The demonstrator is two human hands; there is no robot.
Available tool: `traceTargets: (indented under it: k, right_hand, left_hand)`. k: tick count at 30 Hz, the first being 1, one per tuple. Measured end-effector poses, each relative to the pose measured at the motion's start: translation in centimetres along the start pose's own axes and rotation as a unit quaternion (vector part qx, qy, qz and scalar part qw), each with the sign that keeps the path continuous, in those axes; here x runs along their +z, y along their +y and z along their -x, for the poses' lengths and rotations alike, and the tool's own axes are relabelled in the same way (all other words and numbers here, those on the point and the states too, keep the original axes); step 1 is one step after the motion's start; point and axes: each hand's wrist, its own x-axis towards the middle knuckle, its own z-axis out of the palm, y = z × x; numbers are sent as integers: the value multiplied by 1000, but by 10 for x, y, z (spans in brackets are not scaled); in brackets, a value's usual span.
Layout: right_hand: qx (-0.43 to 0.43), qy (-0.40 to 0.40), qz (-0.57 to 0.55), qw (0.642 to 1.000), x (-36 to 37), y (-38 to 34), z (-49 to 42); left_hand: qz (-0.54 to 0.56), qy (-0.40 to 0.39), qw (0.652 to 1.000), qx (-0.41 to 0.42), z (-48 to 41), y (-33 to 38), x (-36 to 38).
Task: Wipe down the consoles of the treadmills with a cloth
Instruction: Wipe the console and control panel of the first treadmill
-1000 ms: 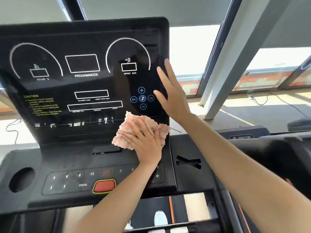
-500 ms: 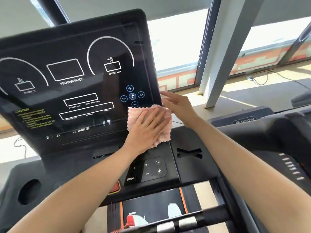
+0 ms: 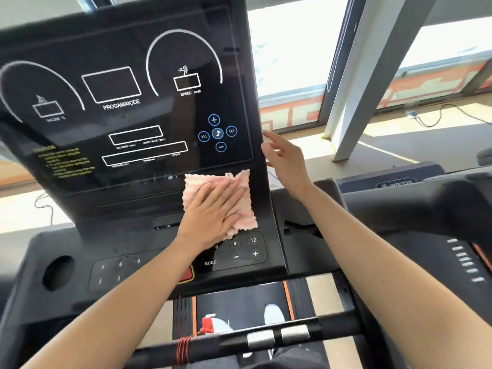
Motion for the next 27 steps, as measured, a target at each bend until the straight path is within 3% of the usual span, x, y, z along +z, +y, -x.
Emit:
traceTargets:
  k: [10, 27]
  right_hand:
    - [13, 25, 11, 1000, 10, 2, 9]
    - [-8, -51, 60, 997, -11, 20, 36]
  left_hand:
    - [103, -82, 981, -142, 54, 9, 5]
    - [226, -87, 960, -142, -10, 111, -13]
